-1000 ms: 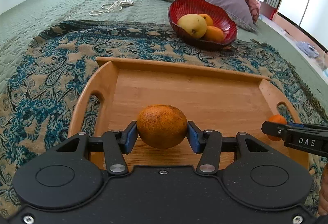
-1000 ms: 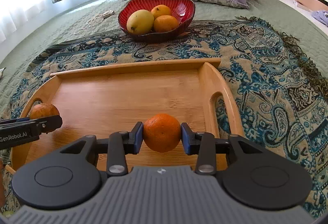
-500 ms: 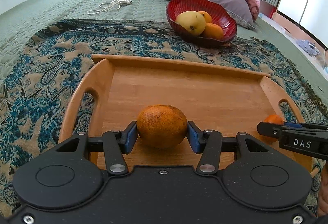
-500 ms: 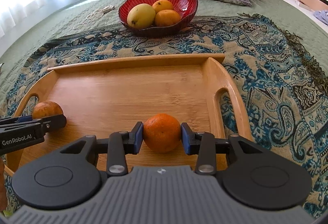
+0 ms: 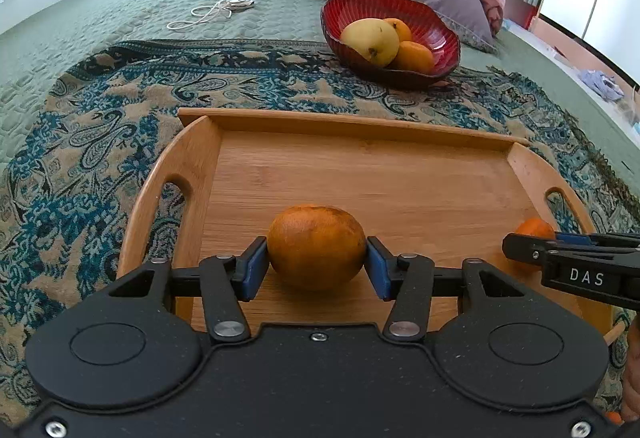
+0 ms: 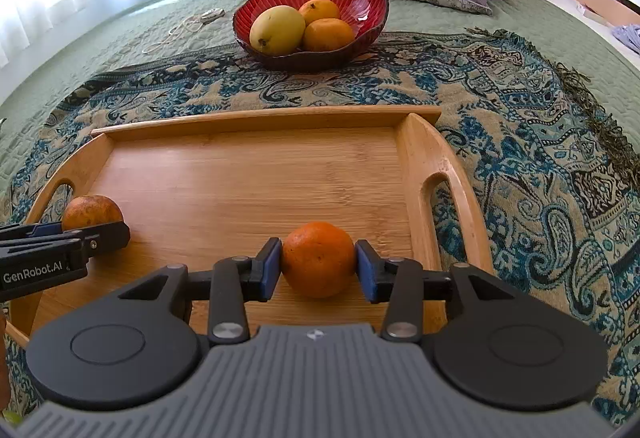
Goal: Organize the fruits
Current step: 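Carry the held fruits over the wooden tray with both tools, then open both tools to release the fruits onto the tray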
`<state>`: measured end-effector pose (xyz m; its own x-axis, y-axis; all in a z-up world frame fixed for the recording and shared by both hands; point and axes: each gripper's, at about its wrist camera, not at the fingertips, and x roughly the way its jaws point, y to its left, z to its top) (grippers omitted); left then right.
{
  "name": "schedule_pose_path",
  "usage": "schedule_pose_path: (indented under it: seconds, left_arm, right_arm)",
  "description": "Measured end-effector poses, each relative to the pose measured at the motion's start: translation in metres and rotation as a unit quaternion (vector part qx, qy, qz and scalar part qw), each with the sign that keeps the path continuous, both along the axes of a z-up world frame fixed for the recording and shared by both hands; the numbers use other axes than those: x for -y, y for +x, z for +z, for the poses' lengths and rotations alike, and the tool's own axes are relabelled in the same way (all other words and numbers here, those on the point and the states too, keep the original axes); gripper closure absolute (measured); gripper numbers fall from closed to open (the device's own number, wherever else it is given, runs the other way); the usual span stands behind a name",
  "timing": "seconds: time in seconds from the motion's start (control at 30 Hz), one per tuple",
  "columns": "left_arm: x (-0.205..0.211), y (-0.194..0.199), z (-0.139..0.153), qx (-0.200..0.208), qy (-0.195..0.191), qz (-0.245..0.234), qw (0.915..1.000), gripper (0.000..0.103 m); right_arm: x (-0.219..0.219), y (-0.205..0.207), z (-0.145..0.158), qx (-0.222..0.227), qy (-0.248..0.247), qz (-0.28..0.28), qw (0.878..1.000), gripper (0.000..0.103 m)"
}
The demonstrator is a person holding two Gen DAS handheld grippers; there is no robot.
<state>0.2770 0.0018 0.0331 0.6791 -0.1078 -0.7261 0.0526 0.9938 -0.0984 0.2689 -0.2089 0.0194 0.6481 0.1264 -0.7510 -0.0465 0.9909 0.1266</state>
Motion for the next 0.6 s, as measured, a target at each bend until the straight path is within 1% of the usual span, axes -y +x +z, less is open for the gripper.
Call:
schedule_pose_path:
  seconds: [0.1,0.13,0.2,0.23,0.3,0.37,0.43,0.47,0.53,0.6]
  left_arm:
    - [-0.002,-0.002,0.003,0.002,-0.001,-0.002,1.0000,0.053]
    - [-0.002,-0.003,0.005,0.003,-0.001,-0.002,1.0000,0.051]
    - [-0.004,-0.005,0.008,0.006,0.000,0.001,1.0000,0.046]
    - [-0.005,-0.007,0.009,0.008,0.001,0.002,1.0000,0.045]
    - [-0.007,-0.010,0.013,0.011,0.001,0.000,0.9999,0.044]
    - [-0.008,-0.015,0.016,0.012,0.000,-0.001,0.9999,0.041]
    - [-0.009,-0.021,0.019,0.016,-0.002,-0.002,0.9999,0.033]
    - [-0.010,-0.025,0.020,0.018,-0.003,-0.003,0.9998,0.032]
    - [-0.011,-0.032,0.024,0.025,-0.004,-0.007,0.9997,0.026]
    - [-0.012,-0.041,0.028,0.033,-0.003,-0.010,0.9994,0.023]
  right_arm:
    - [0.000,-0.001,0.001,0.000,0.000,0.001,1.000,0.050]
    - [0.000,-0.002,0.001,0.001,0.000,0.003,1.000,0.048]
    - [-0.001,-0.003,0.001,0.001,-0.002,0.004,1.000,0.042]
    - [0.000,-0.004,0.002,0.002,-0.002,0.005,1.000,0.042]
    - [0.000,-0.006,0.003,0.003,-0.002,0.005,1.000,0.037]
    - [-0.001,-0.009,0.005,0.008,-0.007,0.002,1.000,0.026]
    - [-0.003,-0.014,0.007,0.018,-0.012,0.008,1.000,0.022]
    - [-0.004,-0.016,0.009,0.022,-0.016,0.011,1.000,0.019]
    - [-0.006,-0.022,0.012,0.028,-0.024,0.016,0.999,0.017]
    - [-0.008,-0.028,0.015,0.034,-0.028,0.023,0.999,0.016]
